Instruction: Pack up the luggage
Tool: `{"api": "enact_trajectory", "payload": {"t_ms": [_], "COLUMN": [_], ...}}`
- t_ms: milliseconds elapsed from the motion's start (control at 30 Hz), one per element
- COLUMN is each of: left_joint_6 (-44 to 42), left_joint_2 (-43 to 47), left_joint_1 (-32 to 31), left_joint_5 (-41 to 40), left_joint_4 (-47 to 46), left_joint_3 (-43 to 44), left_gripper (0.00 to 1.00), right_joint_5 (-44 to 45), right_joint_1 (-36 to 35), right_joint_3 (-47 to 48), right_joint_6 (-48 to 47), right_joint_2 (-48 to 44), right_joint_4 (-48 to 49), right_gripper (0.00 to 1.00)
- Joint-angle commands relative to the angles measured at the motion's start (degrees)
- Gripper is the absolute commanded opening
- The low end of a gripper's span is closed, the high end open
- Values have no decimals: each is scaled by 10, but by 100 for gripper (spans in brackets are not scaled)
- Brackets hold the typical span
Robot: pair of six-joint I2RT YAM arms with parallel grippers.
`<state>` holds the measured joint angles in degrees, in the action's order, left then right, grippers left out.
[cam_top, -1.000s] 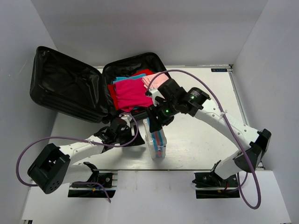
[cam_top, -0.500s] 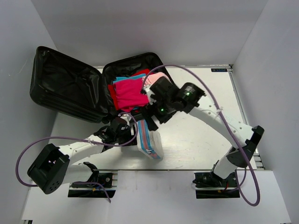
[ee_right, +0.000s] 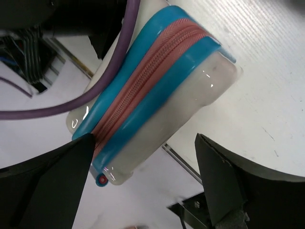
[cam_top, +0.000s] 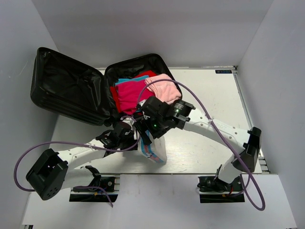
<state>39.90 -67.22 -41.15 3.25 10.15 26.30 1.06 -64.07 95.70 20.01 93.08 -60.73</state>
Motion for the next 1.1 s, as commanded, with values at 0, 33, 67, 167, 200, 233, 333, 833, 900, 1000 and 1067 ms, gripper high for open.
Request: {"api": "enact_trajectory", "payload": {"t_ms": [0, 33, 67, 167, 200, 233, 333, 833, 900, 1000, 1067], "left_joint_6": [1, 0, 3, 10, 10, 12, 18, 106, 118, 129, 137], "left_joint_2": [13, 12, 10, 10, 13, 16, 24, 23, 17, 6, 5], "left_joint_1": [-14, -17, -23, -30, -33, -36, -53, -167, -193, -214, -218], "left_joint_5": [-13, -19, -19, -28, -31, -29, -59, -232, -251, -258, -261], "left_joint_4": [-4, -5, -5, 1, 2, 4, 17, 98, 95, 91, 84], "left_joint_3": [21, 21, 23, 27, 28, 29, 41, 113, 117, 119, 118], "left_gripper": [87, 87, 86, 85, 85, 85, 83, 65, 65, 64, 60], "right_joint_5": [81, 66, 57, 24, 19, 23, 39, 232, 210, 168, 124], "right_joint_1": [-10, -12, -13, -18, -18, -19, -25, -32, -33, -30, -31], "right_joint_3": [-38, -72, -82, -102, -93, -89, -74, -64, -61, -71, -86], "right_joint_6": [46, 48, 53, 51, 46, 43, 44, 180, 181, 182, 167], "right_joint_2": [-32, -53, -60, -76, -76, -74, -65, -99, -90, -83, -90], "right_joint_4": [42, 89, 104, 137, 134, 127, 98, 1, -1, 15, 44], "right_gripper": [90, 90, 90, 90, 90, 90, 90, 90, 90, 90, 90]}}
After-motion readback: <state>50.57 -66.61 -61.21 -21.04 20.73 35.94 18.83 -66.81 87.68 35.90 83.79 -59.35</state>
